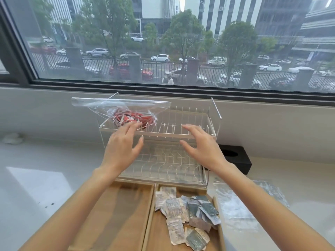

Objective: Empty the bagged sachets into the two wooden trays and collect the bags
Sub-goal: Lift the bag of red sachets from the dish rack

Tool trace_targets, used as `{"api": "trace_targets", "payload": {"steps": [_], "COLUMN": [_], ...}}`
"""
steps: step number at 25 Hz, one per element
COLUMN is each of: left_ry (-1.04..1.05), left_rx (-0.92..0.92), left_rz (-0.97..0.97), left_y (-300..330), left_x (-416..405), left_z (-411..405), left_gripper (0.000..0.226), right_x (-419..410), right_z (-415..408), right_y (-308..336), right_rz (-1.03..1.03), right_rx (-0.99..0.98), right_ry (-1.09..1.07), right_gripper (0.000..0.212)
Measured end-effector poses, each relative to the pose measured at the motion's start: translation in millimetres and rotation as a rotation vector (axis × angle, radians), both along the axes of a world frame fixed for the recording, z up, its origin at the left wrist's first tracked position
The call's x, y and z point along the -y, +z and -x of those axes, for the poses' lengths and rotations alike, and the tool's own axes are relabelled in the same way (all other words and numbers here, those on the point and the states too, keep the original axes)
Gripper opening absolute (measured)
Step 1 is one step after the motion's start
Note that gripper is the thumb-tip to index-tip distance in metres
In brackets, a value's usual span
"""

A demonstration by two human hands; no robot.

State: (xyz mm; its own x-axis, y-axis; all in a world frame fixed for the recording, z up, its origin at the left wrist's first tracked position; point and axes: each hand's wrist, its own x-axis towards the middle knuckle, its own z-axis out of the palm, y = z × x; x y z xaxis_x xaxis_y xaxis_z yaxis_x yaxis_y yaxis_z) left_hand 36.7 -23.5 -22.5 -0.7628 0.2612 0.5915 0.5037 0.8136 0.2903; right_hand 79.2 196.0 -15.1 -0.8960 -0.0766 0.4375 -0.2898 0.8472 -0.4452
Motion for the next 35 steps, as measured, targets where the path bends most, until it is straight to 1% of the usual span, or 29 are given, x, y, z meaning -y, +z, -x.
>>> {"api": "trace_targets", "payload": {"steps": [3,5,6,8,10,11,13,15,18,20,25,28,30,32,35], "left_ry": [0.026,0.058,0.069,0.087,0.112,0.125,0.135,0.134,0.141,0.149,0.129,0.064,0.005,-0.024,-0.021], "left_rx": [-0.167,-0.219,-0.216,-0.148,-0.054,-0.036,-0.052,-0.042,-0.028,-0.099,-0.337,-0.446,-0.434,-0.373,-0.186], "left_rz": [0.01,0.021,0.04,0.111,0.193,0.225,0.259,0.25,0.199,0.172,0.012,-0.017,0.009,0.041,0.093], "left_y": [22,37,43,52,55,56,60,72,107,137,194,208,208,201,170], "left_x": [26,41,48,60,69,73,81,87,88,87,90,93,99,107,118], "left_z": [20,36,44,60,73,79,89,95,100,104,94,79,67,52,34], "left_gripper": [0.044,0.047,0.05,0.056,0.06,0.059,0.045,0.028,0.028,0.029,0.026,0.025,0.023,0.021,0.023], "right_x": [29,44,51,59,64,65,64,62,61,62,67,64,61,58,59], "right_z": [25,43,53,73,88,94,102,106,112,114,94,76,65,54,38], "right_y": [19,33,40,50,54,56,62,70,100,131,201,217,212,195,155], "right_rz": [-0.039,-0.056,-0.071,-0.133,-0.217,-0.256,-0.308,-0.316,-0.267,-0.228,-0.131,-0.077,-0.071,-0.082,-0.152], "right_rx": [-0.089,-0.171,-0.194,-0.184,-0.154,-0.15,-0.155,-0.14,-0.112,-0.179,-0.482,-0.545,-0.52,-0.49,-0.402], "right_ry": [-0.011,-0.023,-0.026,-0.033,-0.049,-0.061,-0.093,-0.113,-0.14,-0.149,-0.132,-0.113,-0.081,-0.043,0.012], "right_gripper": [0.055,0.056,0.055,0.053,0.045,0.039,0.027,0.023,0.023,0.021,0.017,0.018,0.017,0.016,0.015]}}
